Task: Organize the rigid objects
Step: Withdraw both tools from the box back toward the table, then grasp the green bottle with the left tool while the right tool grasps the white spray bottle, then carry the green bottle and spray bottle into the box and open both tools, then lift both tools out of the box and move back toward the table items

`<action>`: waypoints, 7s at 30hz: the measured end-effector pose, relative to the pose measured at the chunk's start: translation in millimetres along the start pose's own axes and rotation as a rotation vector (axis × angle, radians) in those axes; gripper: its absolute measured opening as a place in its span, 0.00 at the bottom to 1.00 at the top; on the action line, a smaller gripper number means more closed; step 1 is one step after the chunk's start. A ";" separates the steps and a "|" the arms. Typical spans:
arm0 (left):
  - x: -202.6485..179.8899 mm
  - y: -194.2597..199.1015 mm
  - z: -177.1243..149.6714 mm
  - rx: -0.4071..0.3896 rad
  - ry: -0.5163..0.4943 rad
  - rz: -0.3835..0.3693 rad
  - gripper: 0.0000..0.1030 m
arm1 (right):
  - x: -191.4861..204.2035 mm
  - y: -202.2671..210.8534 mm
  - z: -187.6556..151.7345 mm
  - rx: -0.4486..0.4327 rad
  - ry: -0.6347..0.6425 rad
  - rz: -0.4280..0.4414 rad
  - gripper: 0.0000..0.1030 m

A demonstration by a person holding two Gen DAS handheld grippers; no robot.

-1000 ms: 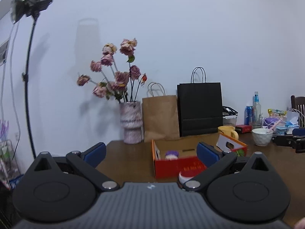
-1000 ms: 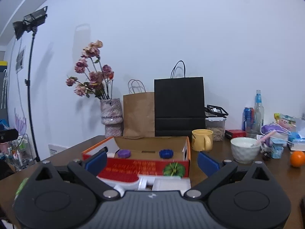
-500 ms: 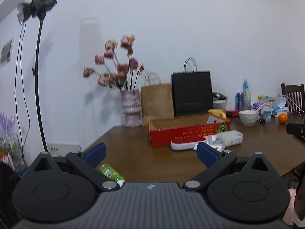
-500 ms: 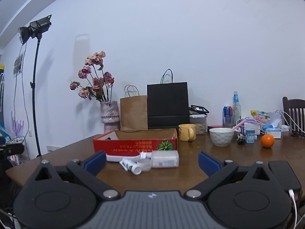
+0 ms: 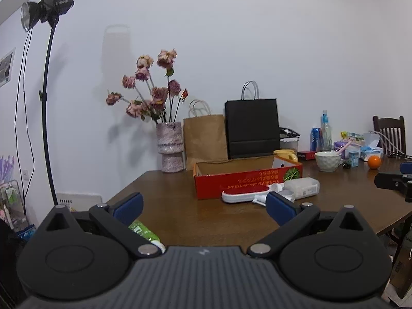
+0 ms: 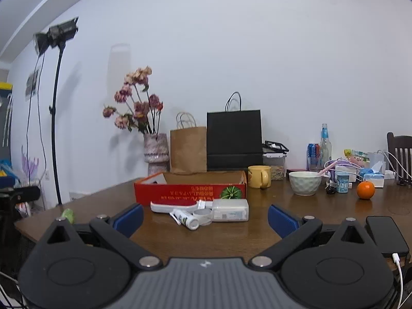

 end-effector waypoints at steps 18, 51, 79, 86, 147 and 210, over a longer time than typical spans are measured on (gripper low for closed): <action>71.0 -165.5 2.5 0.434 0.184 0.117 0.87 | 29.5 -223.9 51.8 0.323 0.167 0.223 0.61; 34.7 -155.6 41.0 0.282 0.153 0.133 0.30 | 28.3 -219.0 71.5 0.348 0.165 0.245 0.26; -43.5 -31.7 41.6 -0.087 0.119 0.013 0.30 | -17.6 -16.1 30.5 -0.186 -0.058 0.058 0.26; -39.9 -57.7 49.1 -0.053 0.137 0.020 0.30 | -22.5 -44.8 41.9 -0.131 -0.065 0.052 0.26; -87.5 -570.8 173.9 0.788 0.030 -0.123 0.53 | -68.0 -573.0 177.4 0.800 -0.001 -0.039 0.34; -33.9 26.8 11.6 -0.018 0.059 -0.091 0.98 | -21.6 7.9 13.3 0.103 -0.045 0.141 0.98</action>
Point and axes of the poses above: each gripper's, at about its wrist camera, not at the fingertips, and y roughly against the way its jaws point, x to its left, z to its top, the point moved 1 cm from there along -y, roughly the way its jaws point, and after that the axes turned 10 degrees about x, right-handed, at the moved point
